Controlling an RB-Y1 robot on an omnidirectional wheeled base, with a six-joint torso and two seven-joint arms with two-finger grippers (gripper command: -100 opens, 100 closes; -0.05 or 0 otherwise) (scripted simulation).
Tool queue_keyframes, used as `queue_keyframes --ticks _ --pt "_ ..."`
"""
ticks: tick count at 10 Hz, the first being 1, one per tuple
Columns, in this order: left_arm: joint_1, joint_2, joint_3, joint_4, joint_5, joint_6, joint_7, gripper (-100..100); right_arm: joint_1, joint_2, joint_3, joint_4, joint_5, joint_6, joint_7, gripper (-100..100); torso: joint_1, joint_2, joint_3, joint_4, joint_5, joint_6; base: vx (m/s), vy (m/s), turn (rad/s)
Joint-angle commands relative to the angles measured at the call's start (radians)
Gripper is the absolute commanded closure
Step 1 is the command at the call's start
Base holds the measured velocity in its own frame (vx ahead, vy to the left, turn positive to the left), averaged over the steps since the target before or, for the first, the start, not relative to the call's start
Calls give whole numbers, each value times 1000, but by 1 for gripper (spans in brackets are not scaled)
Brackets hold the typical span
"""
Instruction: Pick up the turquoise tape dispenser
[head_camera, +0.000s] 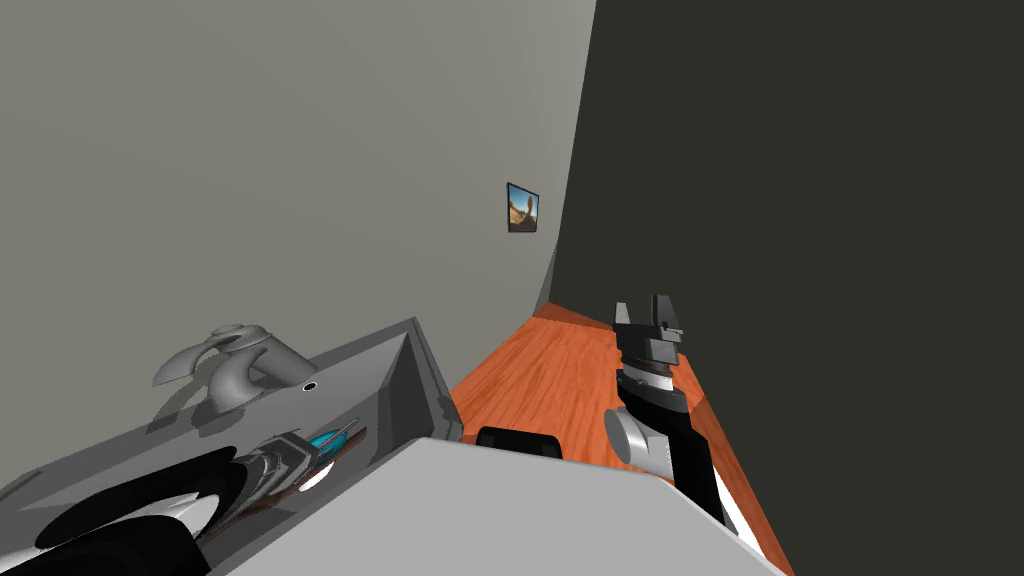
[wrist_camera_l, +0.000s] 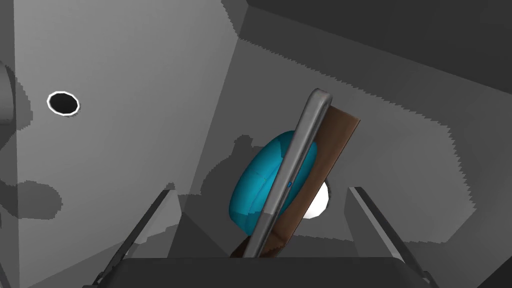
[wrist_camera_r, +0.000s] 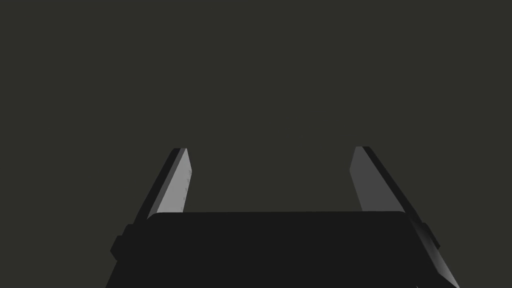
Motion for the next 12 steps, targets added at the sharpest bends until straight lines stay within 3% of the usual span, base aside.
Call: queue_keyframes --ticks 1,7,9,10,11,12 --pt "8 -5 -2 -3 -7 28 0 -100 0 0 0 0 0 0 0 0 0 0 0 0 0 0 25 43 -80" --pt "75 -12 -2 3 -16 178 -25 -100 0 0 0 0 0 0 0 0 1 0 0 0 0 0 24 54 -112" --pt "73 -13 -5 1 -22 185 -23 -100 0 0 0 0 0 0 0 0 1 0 0 0 0 0 15 42 -37" --pt "73 -13 -5 3 -22 189 -24 0 0 0 0 0 0 0 0 0 -1 1 0 0 0 -1 2 5 0" --pt "53 -23 -17 39 -32 171 -42 -100 0 0 0 0 0 0 0 0 -3 1 1 0 0 -1 8 9 -11" --pt "43 -28 -23 57 -37 162 -51 -100 0 0 0 0 0 0 0 0 -3 1 1 0 0 -1 14 13 -19"
